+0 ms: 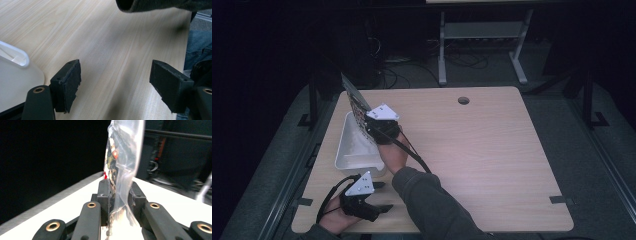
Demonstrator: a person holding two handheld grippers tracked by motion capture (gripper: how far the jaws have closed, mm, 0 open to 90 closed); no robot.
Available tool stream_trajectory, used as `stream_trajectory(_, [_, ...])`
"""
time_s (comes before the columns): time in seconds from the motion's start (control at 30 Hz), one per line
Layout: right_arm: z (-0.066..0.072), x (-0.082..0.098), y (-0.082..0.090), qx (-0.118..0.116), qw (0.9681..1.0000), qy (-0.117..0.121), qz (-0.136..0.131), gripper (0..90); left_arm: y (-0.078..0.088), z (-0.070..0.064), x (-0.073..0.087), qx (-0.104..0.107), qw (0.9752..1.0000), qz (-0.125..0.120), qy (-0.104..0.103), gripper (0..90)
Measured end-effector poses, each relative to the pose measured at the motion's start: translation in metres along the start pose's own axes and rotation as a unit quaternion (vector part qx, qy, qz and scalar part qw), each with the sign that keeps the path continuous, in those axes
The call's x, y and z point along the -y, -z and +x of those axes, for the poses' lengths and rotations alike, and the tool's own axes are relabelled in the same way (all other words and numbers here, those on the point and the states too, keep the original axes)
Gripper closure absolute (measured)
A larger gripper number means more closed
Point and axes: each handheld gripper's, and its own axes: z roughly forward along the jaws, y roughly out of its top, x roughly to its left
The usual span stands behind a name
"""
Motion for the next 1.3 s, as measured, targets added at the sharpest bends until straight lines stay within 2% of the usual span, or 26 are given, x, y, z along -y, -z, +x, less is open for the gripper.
stream_trajectory(0.03, [0.001, 0.002, -0.001, 0.013, 0.9999, -0.001, -0.001, 75.0, 0.0, 0.0, 0.0, 0.0, 1.0, 0.0, 0.0, 24.5])
stream_trajectory(0.1, [0.0, 0.002, -0.002, 0.018, 0.9998, -0.004, -0.001, 75.1, 0.0, 0.0, 0.0, 0.0, 1.0, 0.0, 0.0, 24.5])
stream_trajectory(0.2, [-0.006, 0.002, -0.003, 0.041, 0.9986, -0.031, 0.004, 74.9, 0.0, 0.0, 0.0, 0.001, 1.0, 0.0, -0.001, 24.5])
stream_trajectory(0.23, [-0.006, 0.002, -0.003, 0.041, 0.9986, -0.031, 0.004, 74.9, 0.0, 0.0, 0.0, 0.001, 1.0, 0.001, -0.001, 24.5])
stream_trajectory(0.3, [-0.01, 0.004, -0.003, 0.047, 0.9977, -0.05, 0.002, 74.9, 0.0, 0.0, 0.0, 0.001, 1.0, 0.0, -0.001, 24.5])
stream_trajectory(0.4, [-0.008, 0.006, -0.005, 0.064, 0.9958, -0.065, -0.003, 75.0, 0.0, 0.0, 0.0, 0.0, 1.0, 0.001, -0.001, 24.5])
stream_trajectory(0.6, [-0.002, 0.005, -0.01, 0.074, 0.993, -0.093, -0.004, 75.1, -0.001, 0.0, 0.0, 0.001, 1.0, 0.002, -0.001, 24.5])
stream_trajectory(0.7, [-0.001, 0.004, -0.01, 0.073, 0.9926, -0.097, -0.003, 75.1, 0.0, -0.001, 0.0, 0.0, 1.0, 0.002, -0.002, 24.5])
stream_trajectory(0.73, [-0.002, 0.004, -0.01, 0.071, 0.9923, -0.102, -0.004, 75.0, 0.0, -0.001, 0.0, 0.0, 1.0, 0.001, -0.002, 24.5])
stream_trajectory(0.8, [-0.003, 0.004, -0.01, 0.065, 0.9934, -0.095, -0.001, 74.5, 0.0, 0.0, 0.0, 0.0, 1.0, 0.001, -0.002, 24.5])
stream_trajectory(0.93, [-0.013, 0.003, -0.009, 0.037, 0.9945, -0.098, 0.006, 71.4, -0.001, 0.0, 0.001, 0.0, 1.0, 0.001, -0.001, 24.5])
stream_trajectory(0.97, [-0.019, 0.003, -0.009, 0.021, 0.995, -0.097, 0.01, 65.4, -0.001, 0.0, 0.001, 0.0, 1.0, 0.001, -0.001, 24.5])
stream_trajectory(1.0, [-0.019, 0.003, -0.009, 0.021, 0.995, -0.097, 0.01, 65.4, -0.001, 0.0, 0.001, 0.0, 1.0, 0.001, -0.001, 24.4])
stream_trajectory(1.03, [-0.023, 0.004, -0.008, 0.001, 0.9952, -0.097, 0.011, 58.0, -0.001, 0.0, 0.001, 0.0, 1.0, 0.001, -0.001, 24.5])
stream_trajectory(1.13, [-0.026, 0.005, -0.007, -0.01, 0.9948, -0.1, 0.015, 53.3, -0.001, 0.0, 0.001, 0.0, 1.0, 0.001, -0.001, 24.4])
stream_trajectory(1.2, [-0.03, 0.007, -0.005, -0.031, 0.9941, -0.103, 0.018, 47.8, -0.001, 0.0, 0.001, -0.002, 1.0, 0.0, -0.001, 24.4])
stream_trajectory(1.3, [-0.032, 0.009, -0.002, -0.041, 0.9937, -0.102, 0.021, 46.5, -0.001, 0.0, 0.001, -0.002, 1.0, 0.001, -0.001, 24.3])
